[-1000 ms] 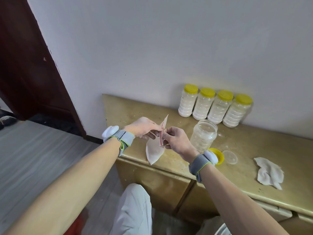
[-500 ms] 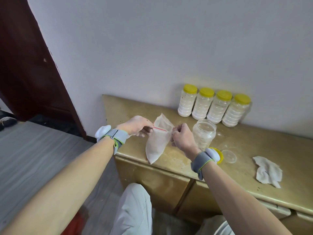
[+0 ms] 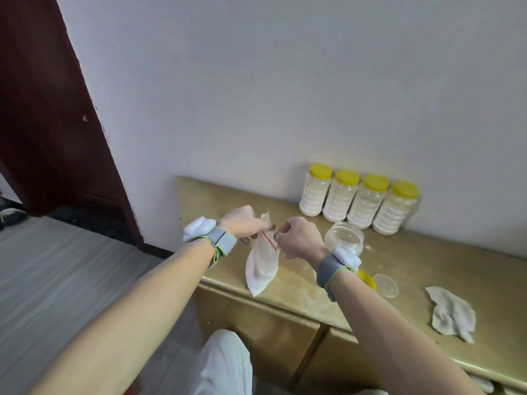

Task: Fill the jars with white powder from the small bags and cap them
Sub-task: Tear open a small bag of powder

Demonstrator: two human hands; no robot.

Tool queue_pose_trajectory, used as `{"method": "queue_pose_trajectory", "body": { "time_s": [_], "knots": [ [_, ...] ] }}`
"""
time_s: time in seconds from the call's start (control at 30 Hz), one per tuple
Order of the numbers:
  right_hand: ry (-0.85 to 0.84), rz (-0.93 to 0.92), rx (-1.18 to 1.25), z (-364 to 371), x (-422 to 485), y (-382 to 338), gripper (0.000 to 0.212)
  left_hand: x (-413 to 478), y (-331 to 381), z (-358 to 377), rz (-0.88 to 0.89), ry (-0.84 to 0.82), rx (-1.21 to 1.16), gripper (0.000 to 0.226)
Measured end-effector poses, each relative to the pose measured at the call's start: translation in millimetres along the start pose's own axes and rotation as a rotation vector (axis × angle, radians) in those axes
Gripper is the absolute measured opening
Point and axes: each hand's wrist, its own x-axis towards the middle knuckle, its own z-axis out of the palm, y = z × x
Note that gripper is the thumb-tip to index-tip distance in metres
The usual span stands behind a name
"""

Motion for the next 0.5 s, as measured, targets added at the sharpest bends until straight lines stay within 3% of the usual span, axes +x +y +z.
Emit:
{"method": "queue_pose_trajectory", "body": {
  "time_s": [0.13, 0.23, 0.4, 0.5],
  "knots": [
    [0.067, -0.035, -0.049, -5.3, 2.6, 3.9, 0.006, 0.9, 14.0, -8.0, -0.010, -0.042, 0.245, 0.020],
    [0.109, -0.044, -0.083, -12.6, 3.3, 5.6, 0.008, 0.4, 25.4, -22.8, -0.065, -0.160, 0.192, 0.013],
    [0.163, -0.044, -0.049, -24.6, 2.1, -0.7, 0.010, 5.1, 19.4, -40.5, -0.068, -0.116, 0.098, 0.010],
    [0.092, -0.011, -0.082, -25.2, -1.0, 1.3, 0.016, 5.7, 5.6, -33.3, -0.065, -0.125, 0.071, 0.008]
  ]
}}
